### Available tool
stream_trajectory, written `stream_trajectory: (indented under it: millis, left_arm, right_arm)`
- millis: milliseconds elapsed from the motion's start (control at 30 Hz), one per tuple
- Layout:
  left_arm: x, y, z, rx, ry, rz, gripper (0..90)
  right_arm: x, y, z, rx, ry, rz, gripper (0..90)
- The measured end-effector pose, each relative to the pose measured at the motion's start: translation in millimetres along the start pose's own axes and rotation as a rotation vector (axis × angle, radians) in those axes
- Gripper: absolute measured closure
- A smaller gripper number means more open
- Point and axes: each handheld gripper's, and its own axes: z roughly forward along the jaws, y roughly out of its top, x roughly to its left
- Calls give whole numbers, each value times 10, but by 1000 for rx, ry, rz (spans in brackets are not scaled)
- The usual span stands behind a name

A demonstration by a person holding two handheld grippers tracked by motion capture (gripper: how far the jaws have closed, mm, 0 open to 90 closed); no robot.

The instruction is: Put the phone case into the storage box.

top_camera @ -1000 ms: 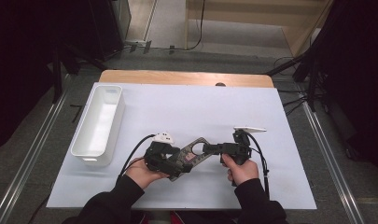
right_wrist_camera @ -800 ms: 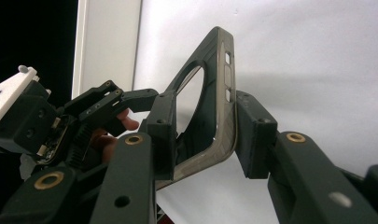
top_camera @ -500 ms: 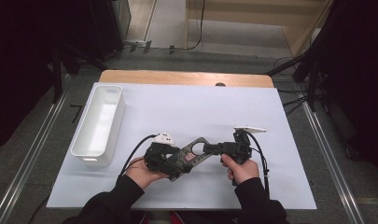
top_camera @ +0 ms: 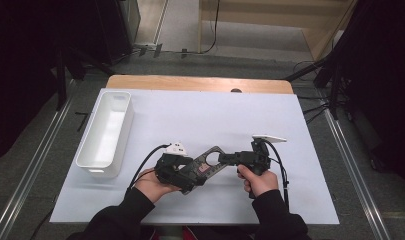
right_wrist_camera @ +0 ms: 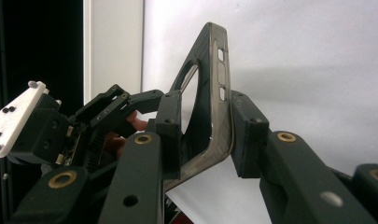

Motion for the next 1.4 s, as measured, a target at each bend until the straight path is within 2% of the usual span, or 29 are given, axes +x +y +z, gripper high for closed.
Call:
stream_trajectory:
  millis: [1000, 1400]
  left_arm:
    - [-8, -10, 21, -3, 15, 17, 115]
    - [-4, -23, 46, 3, 15, 24, 115]
  right_arm:
    - [12, 13, -21, -19, 51, 40, 729]
    - [36, 14, -27, -24, 62, 34, 750]
